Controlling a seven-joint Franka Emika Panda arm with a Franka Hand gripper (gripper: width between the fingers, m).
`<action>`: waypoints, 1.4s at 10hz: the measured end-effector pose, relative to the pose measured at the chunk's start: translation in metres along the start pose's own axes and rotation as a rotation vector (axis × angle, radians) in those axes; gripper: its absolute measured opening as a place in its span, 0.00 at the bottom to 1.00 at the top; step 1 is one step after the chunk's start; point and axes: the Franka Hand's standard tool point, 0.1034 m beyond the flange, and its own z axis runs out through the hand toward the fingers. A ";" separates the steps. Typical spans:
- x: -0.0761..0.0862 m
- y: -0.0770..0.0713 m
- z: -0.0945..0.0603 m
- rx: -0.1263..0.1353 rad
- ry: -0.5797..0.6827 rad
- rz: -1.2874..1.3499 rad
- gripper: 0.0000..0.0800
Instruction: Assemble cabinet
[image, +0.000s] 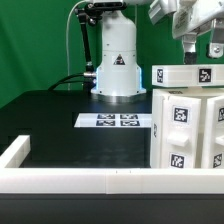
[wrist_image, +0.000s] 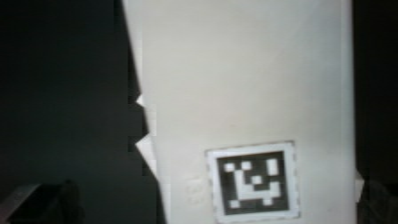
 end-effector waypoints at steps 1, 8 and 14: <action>-0.001 -0.005 0.003 0.004 0.000 0.015 1.00; -0.003 -0.015 0.013 0.022 -0.008 0.063 0.88; -0.005 -0.014 0.013 0.024 -0.009 0.130 0.70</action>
Offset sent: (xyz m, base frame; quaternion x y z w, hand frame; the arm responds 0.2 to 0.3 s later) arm -0.0046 -0.0009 -0.0045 0.0034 0.0136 -0.0114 0.9998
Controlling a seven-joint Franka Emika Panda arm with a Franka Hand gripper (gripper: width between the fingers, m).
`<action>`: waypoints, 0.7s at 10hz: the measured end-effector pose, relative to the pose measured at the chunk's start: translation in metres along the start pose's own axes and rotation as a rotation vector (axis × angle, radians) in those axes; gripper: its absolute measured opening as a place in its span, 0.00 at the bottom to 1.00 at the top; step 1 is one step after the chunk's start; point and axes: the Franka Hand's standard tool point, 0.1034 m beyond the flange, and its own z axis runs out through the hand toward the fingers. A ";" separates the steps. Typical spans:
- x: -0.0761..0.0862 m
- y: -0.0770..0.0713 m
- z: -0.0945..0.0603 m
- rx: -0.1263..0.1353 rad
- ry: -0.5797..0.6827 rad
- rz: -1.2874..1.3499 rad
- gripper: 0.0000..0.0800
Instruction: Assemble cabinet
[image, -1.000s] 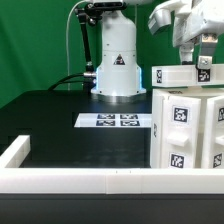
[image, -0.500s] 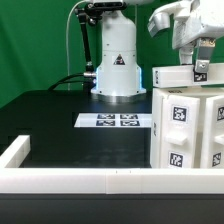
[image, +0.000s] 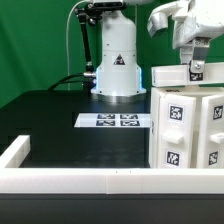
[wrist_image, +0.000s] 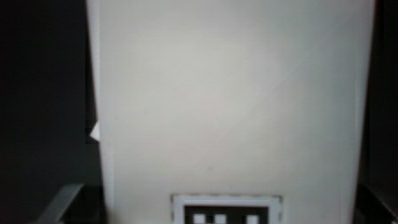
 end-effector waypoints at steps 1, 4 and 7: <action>0.000 0.000 0.000 0.001 0.002 0.152 0.70; 0.000 -0.001 0.000 0.001 0.003 0.389 0.70; 0.002 0.000 0.000 -0.009 0.013 0.659 0.70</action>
Offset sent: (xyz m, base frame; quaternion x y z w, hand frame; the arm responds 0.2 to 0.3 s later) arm 0.0000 0.0000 0.0000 0.0000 0.0000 0.1938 0.9810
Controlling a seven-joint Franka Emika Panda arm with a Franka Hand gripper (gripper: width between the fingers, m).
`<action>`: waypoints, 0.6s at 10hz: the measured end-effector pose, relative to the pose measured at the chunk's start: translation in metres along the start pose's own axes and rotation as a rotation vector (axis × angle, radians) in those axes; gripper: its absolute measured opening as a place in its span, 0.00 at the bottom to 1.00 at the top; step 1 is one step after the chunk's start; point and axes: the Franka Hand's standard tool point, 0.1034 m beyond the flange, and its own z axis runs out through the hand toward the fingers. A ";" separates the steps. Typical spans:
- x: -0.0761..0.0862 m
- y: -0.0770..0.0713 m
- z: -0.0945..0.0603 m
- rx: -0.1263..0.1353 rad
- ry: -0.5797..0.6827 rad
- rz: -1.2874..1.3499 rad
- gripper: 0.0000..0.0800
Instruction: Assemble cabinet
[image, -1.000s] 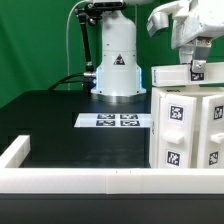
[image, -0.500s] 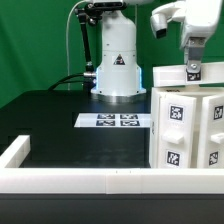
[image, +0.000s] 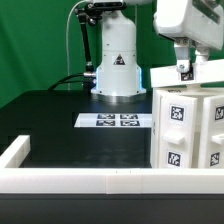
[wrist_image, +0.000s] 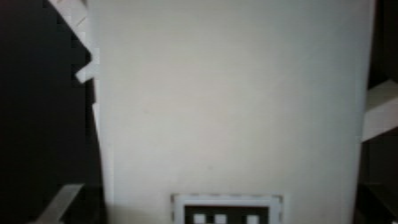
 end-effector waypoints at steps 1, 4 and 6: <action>0.000 0.000 0.000 0.000 0.000 0.052 0.70; 0.001 -0.001 0.000 0.009 0.005 0.341 0.70; 0.001 -0.001 -0.001 0.010 0.005 0.478 0.70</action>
Offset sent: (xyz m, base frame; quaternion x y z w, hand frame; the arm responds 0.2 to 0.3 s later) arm 0.0000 0.0024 -0.0014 0.0139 0.0090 0.2280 0.9735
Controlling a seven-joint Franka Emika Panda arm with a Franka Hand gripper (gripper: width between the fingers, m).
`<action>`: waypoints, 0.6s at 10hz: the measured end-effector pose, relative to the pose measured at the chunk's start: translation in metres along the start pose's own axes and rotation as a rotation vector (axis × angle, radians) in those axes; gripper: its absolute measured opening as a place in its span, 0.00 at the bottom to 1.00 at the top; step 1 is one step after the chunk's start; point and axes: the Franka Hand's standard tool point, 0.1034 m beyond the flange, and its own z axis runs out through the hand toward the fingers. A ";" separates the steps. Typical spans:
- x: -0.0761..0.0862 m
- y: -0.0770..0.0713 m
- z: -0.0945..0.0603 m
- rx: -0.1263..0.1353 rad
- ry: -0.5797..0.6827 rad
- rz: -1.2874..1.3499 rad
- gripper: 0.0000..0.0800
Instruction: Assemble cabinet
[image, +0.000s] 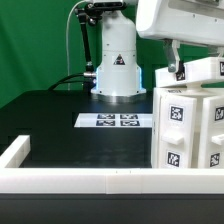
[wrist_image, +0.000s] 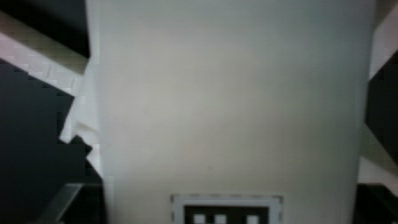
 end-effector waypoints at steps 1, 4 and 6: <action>0.000 0.000 0.000 0.002 0.000 0.068 0.70; 0.001 -0.003 -0.001 0.018 0.006 0.346 0.70; 0.003 -0.006 -0.003 0.037 0.008 0.631 0.70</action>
Offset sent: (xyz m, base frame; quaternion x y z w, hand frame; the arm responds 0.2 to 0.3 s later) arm -0.0133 -0.0015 -0.0015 -0.0126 0.0016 0.2256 0.9741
